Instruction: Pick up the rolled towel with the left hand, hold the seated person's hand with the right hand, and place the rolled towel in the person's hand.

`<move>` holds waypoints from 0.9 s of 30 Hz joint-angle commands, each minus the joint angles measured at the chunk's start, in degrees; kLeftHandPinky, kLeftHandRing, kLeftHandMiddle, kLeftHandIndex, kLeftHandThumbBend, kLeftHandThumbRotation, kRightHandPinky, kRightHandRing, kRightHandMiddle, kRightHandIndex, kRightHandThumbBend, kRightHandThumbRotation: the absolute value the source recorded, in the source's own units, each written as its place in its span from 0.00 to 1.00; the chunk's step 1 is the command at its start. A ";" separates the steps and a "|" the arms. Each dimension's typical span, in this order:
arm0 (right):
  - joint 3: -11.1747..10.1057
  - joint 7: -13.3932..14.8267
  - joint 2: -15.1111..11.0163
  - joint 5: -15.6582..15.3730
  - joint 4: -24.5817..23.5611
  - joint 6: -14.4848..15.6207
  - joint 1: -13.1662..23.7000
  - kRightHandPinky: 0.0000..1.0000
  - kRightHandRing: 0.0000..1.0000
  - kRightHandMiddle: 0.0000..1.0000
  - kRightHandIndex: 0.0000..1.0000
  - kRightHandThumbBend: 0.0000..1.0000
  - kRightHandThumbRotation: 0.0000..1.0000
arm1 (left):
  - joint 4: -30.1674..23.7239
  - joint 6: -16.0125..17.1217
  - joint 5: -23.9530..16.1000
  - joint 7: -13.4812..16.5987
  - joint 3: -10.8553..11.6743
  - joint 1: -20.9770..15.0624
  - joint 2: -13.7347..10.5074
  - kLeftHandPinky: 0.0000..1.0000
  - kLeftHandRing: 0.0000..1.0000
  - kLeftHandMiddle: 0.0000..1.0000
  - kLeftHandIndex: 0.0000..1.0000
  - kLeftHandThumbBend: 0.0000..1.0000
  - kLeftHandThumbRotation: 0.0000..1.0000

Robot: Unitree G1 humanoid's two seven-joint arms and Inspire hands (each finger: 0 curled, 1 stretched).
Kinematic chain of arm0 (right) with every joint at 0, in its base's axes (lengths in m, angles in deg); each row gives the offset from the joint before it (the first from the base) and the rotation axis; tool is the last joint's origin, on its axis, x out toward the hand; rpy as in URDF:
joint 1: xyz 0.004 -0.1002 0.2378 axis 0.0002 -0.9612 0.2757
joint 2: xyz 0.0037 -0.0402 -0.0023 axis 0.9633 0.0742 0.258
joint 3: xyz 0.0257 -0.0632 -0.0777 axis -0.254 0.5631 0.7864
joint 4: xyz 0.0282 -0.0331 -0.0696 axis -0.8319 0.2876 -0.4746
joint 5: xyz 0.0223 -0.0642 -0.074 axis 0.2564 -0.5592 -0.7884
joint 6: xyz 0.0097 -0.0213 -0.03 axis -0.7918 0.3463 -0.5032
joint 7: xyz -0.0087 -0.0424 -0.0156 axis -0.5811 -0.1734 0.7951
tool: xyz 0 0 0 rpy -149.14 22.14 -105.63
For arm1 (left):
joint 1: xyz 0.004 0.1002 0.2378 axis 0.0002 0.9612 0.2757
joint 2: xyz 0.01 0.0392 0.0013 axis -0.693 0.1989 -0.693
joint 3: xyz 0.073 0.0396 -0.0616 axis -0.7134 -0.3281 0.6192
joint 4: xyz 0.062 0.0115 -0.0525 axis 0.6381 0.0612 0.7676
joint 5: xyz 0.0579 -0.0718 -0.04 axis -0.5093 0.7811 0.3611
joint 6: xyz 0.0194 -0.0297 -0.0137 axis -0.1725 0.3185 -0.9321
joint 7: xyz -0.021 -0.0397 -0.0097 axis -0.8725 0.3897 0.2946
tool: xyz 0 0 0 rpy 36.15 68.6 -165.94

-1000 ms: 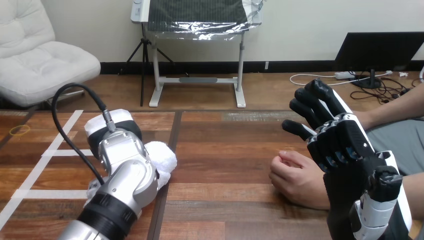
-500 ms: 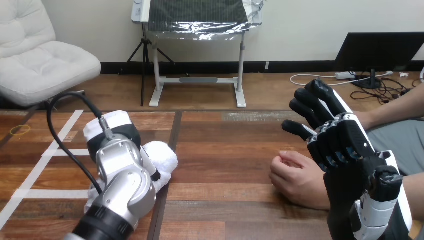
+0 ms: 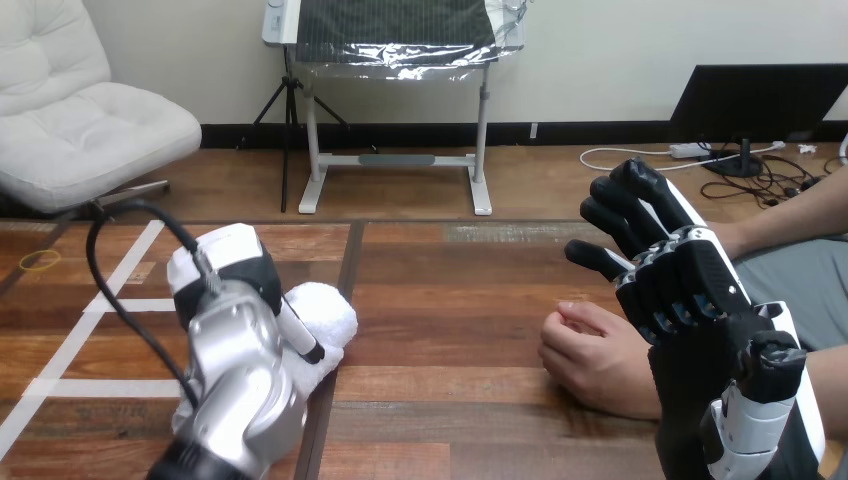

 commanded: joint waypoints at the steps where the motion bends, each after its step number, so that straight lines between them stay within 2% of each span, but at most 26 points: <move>1: -0.67 0.25 0.52 0.35 -2.95 -1.02 1.96 0.80 0.89 0.88 0.89 0.87 1.00 | -4.52 2.26 1.20 4.62 1.90 2.69 -0.55 0.06 0.14 0.26 0.55 0.72 0.00; 6: -0.74 0.18 0.40 0.29 -2.93 -1.10 1.94 0.80 0.89 0.88 0.89 0.86 1.00 | -8.26 3.84 2.92 8.81 4.06 5.35 0.16 0.08 0.17 0.28 0.47 0.73 0.00; 10: -0.86 0.18 0.32 0.21 -2.94 -1.05 1.90 0.80 0.89 0.88 0.89 0.86 1.00 | -12.82 5.37 5.31 12.57 6.71 8.06 1.35 0.09 0.18 0.29 0.42 0.73 0.00; 17: -1.09 0.19 0.20 0.04 -2.84 -0.93 1.80 0.80 0.90 0.88 0.89 0.86 1.00 | -20.40 9.59 9.59 16.64 10.30 12.63 2.46 0.10 0.18 0.29 0.41 0.74 0.00; 24: -1.13 0.10 0.03 0.24 -2.73 -0.57 1.77 0.81 0.90 0.89 0.90 0.86 1.00 | -26.82 11.72 12.11 18.94 12.54 16.14 3.79 0.10 0.17 0.27 0.42 0.73 0.00; 27: -1.23 0.00 -0.08 0.27 -2.52 -0.61 1.88 0.81 0.90 0.89 0.90 0.85 1.00 | -29.66 12.82 13.64 20.55 13.88 17.75 5.12 0.10 0.17 0.27 0.43 0.72 0.00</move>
